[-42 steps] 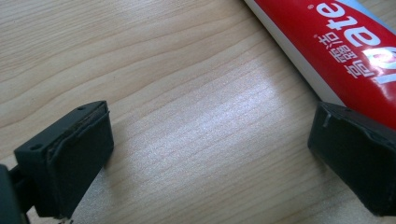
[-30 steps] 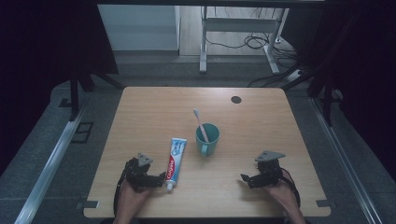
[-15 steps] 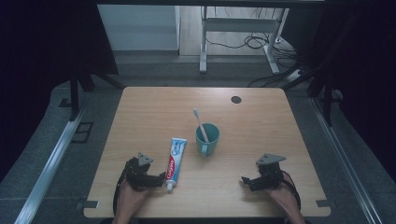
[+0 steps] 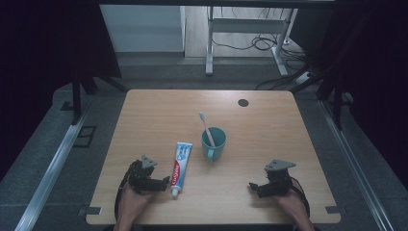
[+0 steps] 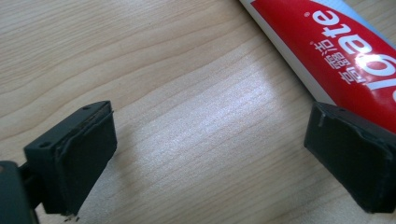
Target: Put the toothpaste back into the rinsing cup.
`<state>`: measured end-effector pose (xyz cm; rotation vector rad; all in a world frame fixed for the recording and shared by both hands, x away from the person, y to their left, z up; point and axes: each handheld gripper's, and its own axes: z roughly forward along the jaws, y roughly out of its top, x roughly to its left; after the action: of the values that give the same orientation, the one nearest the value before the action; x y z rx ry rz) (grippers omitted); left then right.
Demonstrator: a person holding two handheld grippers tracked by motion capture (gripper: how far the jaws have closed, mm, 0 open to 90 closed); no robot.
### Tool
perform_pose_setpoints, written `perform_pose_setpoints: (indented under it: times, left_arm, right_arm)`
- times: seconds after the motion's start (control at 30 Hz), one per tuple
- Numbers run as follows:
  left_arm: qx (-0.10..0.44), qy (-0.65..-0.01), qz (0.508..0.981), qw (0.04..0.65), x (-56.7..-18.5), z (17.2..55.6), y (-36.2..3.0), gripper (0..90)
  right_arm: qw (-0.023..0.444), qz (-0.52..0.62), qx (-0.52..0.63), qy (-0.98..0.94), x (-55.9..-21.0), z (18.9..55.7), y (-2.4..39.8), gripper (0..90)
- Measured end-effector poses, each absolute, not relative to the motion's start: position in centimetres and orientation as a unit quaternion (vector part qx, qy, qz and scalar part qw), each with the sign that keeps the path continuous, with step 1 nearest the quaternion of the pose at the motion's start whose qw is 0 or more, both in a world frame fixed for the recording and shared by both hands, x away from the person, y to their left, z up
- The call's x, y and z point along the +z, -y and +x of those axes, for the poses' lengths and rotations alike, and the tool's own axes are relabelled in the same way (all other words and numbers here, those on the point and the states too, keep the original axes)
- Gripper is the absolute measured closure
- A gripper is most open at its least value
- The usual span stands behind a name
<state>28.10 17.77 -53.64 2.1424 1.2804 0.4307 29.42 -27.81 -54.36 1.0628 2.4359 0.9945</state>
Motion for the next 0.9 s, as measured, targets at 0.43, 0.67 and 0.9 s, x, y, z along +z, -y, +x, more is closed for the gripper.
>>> perform_pose_setpoints:
  times: [0.43, 0.67, 0.9]
  left_arm:
    - [0.153, -0.469, 0.814, 0.305, -52.0, 28.4, -18.2, 38.2]
    - [0.136, -0.457, 0.818, 0.323, -50.6, 28.8, -17.7, 70.1]
    - [0.122, -0.428, 0.834, 0.326, -49.2, 29.0, -15.2, 88.4]
  right_arm:
    - [0.152, 0.370, 0.347, -0.848, -54.4, 29.4, 27.8, 0.0]
    - [0.152, 0.371, 0.347, -0.848, -54.4, 29.4, 27.8, 0.0]
    - [0.152, 0.371, 0.346, -0.848, -54.4, 29.4, 27.8, 0.0]
